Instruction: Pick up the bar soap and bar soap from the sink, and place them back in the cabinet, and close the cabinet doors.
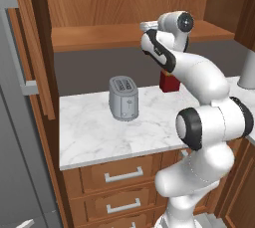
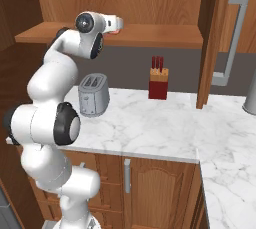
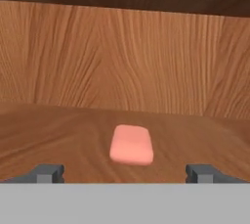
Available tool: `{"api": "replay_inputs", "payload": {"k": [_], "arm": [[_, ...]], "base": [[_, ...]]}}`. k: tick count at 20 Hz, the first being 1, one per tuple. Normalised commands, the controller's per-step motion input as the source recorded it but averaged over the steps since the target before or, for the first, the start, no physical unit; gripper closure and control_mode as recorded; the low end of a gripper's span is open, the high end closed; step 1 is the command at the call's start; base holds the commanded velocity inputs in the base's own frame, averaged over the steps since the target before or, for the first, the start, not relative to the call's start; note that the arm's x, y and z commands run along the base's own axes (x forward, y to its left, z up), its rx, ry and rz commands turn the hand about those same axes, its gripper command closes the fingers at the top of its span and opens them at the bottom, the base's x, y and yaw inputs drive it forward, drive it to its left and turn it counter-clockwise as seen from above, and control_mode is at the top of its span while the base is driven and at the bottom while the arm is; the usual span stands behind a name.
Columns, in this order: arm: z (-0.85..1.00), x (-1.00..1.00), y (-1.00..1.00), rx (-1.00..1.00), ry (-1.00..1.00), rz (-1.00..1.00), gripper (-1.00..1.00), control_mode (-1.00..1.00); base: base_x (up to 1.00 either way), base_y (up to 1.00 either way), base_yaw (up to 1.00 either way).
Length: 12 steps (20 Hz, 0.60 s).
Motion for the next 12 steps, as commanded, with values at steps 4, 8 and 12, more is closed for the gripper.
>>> {"api": "replay_inputs", "payload": {"k": [4,8,12], "arm": [[0.0,-0.85,0.0,0.0,-0.03,0.0,-1.0,-1.0],[0.05,-0.89,0.0,0.0,0.0,0.0,-1.0,-1.0],[0.18,-0.75,0.0,0.0,0.03,0.0,-1.0,-1.0]], "base": [[0.0,0.0,0.0],[0.0,0.0,0.0],[0.0,0.0,0.0]]}}
